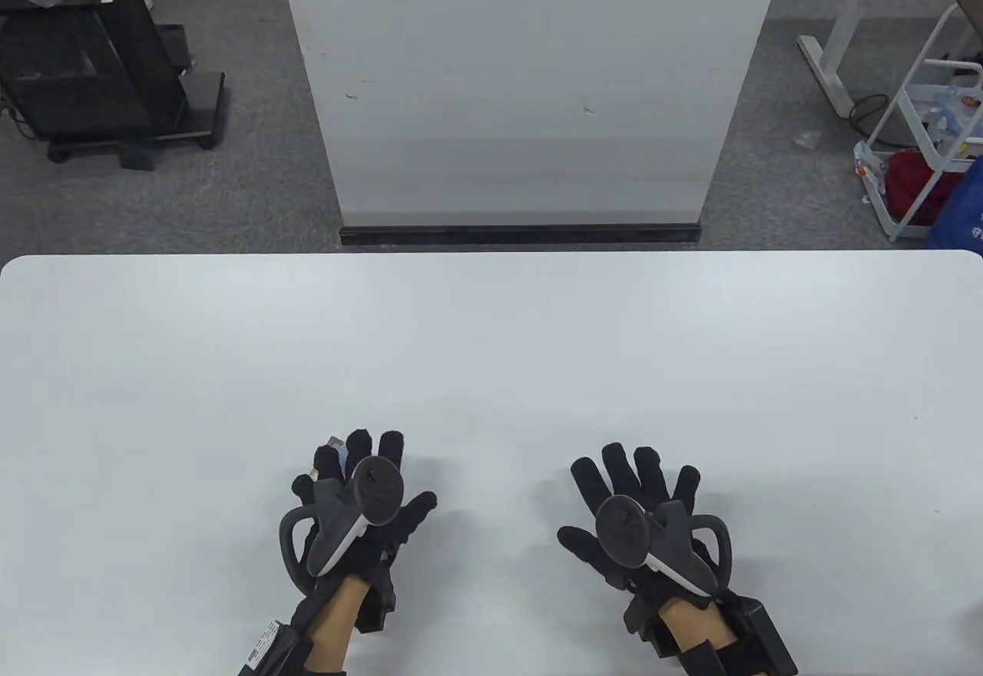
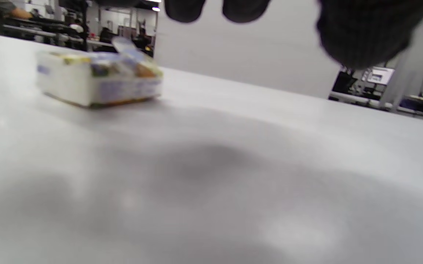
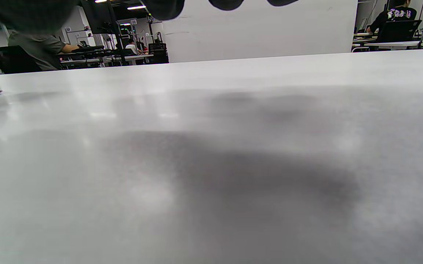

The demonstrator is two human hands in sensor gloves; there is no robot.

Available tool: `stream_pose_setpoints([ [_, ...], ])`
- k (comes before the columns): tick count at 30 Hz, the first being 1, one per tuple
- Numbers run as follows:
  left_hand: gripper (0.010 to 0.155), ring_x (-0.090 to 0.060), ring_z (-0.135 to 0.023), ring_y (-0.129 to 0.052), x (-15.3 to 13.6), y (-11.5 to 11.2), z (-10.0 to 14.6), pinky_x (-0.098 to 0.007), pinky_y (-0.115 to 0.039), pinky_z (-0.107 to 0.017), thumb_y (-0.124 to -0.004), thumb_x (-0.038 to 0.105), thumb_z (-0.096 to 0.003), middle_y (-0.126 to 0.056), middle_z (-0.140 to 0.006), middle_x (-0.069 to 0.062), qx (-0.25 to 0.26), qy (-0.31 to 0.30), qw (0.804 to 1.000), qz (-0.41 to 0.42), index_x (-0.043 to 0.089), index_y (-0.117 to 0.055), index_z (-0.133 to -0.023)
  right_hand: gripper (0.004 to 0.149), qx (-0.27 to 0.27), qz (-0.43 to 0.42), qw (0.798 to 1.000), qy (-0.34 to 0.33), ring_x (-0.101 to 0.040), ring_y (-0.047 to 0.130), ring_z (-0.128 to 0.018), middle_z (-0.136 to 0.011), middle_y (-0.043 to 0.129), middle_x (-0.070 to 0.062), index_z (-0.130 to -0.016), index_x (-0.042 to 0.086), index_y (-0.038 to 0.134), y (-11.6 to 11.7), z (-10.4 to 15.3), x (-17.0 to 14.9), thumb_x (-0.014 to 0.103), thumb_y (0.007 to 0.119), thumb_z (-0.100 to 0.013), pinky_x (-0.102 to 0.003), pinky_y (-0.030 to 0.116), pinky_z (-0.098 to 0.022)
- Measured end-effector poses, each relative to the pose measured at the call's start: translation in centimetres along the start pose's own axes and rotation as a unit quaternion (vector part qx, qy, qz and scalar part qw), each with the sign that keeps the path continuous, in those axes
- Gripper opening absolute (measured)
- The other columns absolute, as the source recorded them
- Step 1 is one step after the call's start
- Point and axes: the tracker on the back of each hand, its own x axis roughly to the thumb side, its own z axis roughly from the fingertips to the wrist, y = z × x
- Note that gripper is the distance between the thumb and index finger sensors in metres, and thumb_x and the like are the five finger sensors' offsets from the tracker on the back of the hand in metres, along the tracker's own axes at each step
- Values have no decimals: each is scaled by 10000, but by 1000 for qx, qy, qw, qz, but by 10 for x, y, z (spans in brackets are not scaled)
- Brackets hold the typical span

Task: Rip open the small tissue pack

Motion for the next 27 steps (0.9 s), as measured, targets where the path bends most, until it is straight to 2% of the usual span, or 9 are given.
stream_pose_setpoints([
  [7,861,-568,-1097,-247,28,-12,8,-784,-259,-722,-731,695,-430,-259,-1246,-89,-28,-56,998,-25,388,-340,-1133,865,0,6,1000,0,-459,337,-1147,-1276,337,-33,-1180,412,438,2,0,1,761,686,-428,-789,272,-701],
  [12,855,-565,-1098,-269,40,-15,15,-779,-270,-726,-724,691,-435,-267,-1243,-105,-28,-72,997,-30,382,-339,-1133,862,-2,8,1000,0,-455,351,-1144,-1272,349,-37,-1179,404,436,3,0,3,755,682,-431,-782,271,-705],
  [18,848,-563,-1096,-290,42,-24,13,-775,-281,-727,-719,690,-437,-277,-1240,-104,-49,-77,995,-37,375,-348,-1132,830,-4,5,1000,-3,-446,369,-1145,-1268,373,-30,-1166,417,469,4,1,5,745,684,-435,-772,262,-714],
  [27,843,-563,-1096,-298,44,-25,13,-772,-284,-729,-716,685,-442,-285,-1239,-107,-52,-79,995,-41,373,-348,-1132,828,-9,2,1000,-2,-442,389,-1142,-1266,387,-35,-1165,414,472,5,1,5,740,685,-435,-767,261,-717],
])
